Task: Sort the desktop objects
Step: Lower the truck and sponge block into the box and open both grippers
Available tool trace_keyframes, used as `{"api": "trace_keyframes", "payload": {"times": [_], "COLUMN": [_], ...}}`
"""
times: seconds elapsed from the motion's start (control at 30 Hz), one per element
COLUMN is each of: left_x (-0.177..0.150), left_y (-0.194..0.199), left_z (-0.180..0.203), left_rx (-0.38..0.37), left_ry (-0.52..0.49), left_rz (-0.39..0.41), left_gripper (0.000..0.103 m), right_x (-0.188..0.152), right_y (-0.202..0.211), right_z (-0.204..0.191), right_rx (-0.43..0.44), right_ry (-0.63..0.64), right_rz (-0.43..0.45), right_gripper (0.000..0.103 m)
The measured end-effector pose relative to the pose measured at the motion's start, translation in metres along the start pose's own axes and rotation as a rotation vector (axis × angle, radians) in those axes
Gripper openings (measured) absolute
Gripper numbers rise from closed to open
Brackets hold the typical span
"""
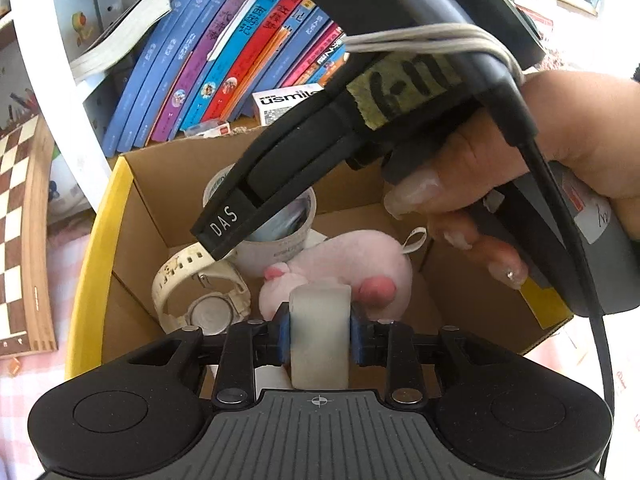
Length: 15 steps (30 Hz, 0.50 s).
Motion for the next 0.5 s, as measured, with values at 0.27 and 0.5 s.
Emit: {"api": "trace_keyframes", "payload": {"times": [0.27, 0.5], "left_x": [-0.004, -0.013], "left_y": [0.018, 0.039], "left_z": [0.002, 0.003], "left_rx": [0.061, 0.087], "left_ry": [-0.025, -0.036], "left_rz": [0.061, 0.099], "left_gripper": [0.073, 0.078], "right_x": [-0.005, -0.013], "right_y": [0.018, 0.045], "right_z": [0.002, 0.000], "right_rx": [0.026, 0.021], "right_ry": [-0.028, -0.051], "right_rz": [0.034, 0.077], "right_gripper": [0.083, 0.084]}}
Point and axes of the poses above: each gripper's, at about its wrist camera, not at the fingertips, and y roughly against the way its jaws point, z to its right, x to its top, the point moved 4 cm from there along -y, roughly the way its jaws point, and after that the axes turned 12 degrees about -z, right-handed, at the moved point
